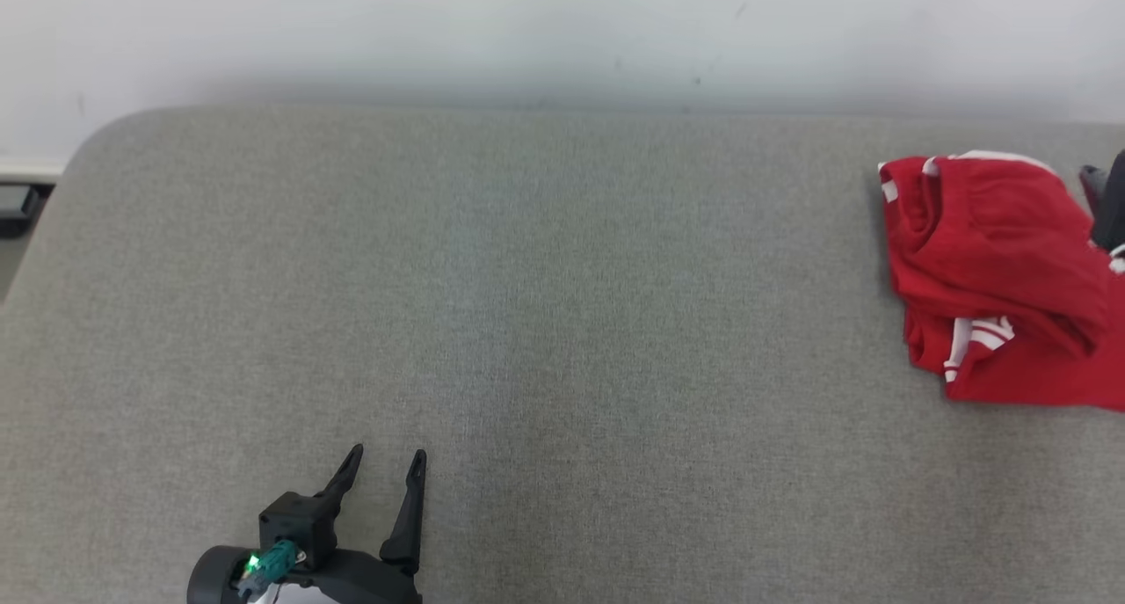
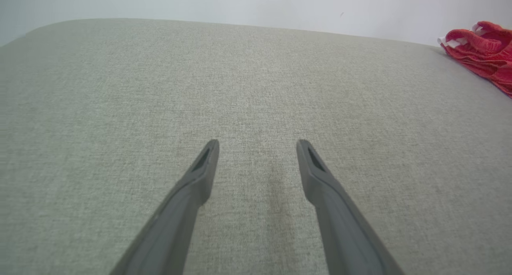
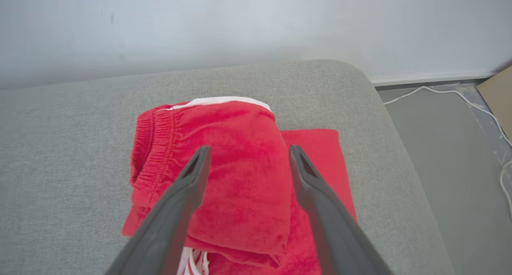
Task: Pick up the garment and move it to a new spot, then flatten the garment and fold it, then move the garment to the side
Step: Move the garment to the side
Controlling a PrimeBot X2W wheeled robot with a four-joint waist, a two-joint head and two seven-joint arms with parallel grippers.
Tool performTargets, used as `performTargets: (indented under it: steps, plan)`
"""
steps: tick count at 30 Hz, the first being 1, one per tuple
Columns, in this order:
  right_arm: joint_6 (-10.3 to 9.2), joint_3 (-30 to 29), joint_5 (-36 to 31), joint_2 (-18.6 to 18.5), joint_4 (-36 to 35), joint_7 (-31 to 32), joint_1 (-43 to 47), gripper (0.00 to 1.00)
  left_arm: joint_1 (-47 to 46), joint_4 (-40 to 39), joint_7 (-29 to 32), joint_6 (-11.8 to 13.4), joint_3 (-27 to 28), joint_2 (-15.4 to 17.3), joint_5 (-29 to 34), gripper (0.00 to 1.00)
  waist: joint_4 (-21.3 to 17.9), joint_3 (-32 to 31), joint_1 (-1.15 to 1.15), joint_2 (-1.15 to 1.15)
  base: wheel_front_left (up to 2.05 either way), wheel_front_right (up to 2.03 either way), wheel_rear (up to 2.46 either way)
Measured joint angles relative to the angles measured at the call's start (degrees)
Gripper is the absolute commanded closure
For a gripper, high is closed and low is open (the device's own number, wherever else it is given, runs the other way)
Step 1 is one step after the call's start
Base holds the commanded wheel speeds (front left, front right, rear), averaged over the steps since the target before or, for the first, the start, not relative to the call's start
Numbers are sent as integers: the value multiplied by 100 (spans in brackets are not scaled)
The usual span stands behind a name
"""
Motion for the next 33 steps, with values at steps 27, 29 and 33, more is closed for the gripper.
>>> performTargets:
  steps: [27, 29, 33]
  plan:
    - [543, -282, 149, 252, -1858, -3475, 2630, 0, 1096, -252, -4, 308, 617, 399, -230, 0, -338, -1327, -1, 0, 0, 0, 0]
    - [524, -330, 148, 281, -2102, -3472, 2844, 0, 1171, -325, -11, 314, 689, 433, -250, 0, -381, -1386, -1, 0, 0, 0, 0]
    - [337, -442, 58, 270, -2666, -3468, 3337, 0, 1311, -493, -12, 364, 805, 456, -265, 0, -462, -1475, -2, 0, 0, 0, 0]
